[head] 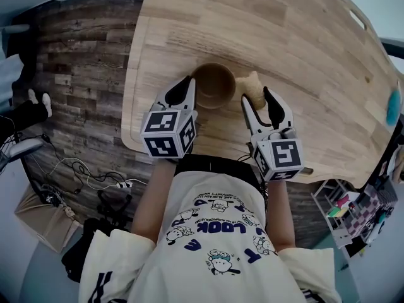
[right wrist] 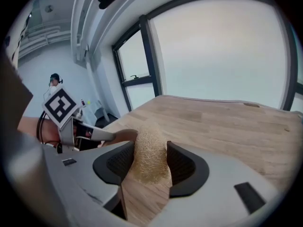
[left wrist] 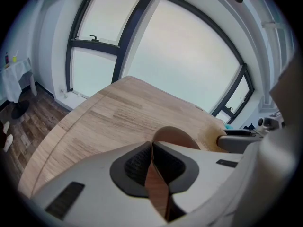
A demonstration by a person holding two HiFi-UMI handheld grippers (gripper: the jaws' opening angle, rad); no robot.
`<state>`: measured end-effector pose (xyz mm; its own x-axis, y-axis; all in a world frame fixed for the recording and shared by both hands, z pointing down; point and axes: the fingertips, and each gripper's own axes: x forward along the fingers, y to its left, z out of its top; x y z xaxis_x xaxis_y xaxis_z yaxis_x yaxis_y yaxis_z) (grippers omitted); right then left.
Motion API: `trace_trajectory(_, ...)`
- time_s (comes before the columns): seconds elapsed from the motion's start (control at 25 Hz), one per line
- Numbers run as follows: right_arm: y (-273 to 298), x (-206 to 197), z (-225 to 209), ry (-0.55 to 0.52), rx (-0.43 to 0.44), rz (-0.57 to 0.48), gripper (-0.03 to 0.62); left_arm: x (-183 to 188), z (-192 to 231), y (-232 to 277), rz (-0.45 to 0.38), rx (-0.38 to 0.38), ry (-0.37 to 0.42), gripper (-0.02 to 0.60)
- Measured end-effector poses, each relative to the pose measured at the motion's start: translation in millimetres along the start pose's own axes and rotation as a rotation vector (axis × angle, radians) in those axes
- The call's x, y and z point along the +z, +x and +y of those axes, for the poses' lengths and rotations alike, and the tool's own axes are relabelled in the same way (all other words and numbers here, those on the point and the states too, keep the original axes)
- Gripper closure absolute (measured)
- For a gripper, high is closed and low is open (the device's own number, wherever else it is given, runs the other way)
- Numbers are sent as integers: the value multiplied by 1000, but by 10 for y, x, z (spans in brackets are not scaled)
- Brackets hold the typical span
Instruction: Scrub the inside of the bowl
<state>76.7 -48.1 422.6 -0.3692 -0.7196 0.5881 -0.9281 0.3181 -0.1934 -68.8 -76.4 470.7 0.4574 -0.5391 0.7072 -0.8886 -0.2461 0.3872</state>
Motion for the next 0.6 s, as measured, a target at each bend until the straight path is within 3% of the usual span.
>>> trace_trajectory(0.16,95,89,136,27,29,-14,384,-23,-13,1,-3,-3,-1,541)
trace_trajectory(0.36,206,47,243,-18,44,30,384,-63,-41,-17,2,-6,16,541)
trace_trajectory(0.6,318,22,289,19,84,65,382,-70,-57,-34,-15,0,5,541)
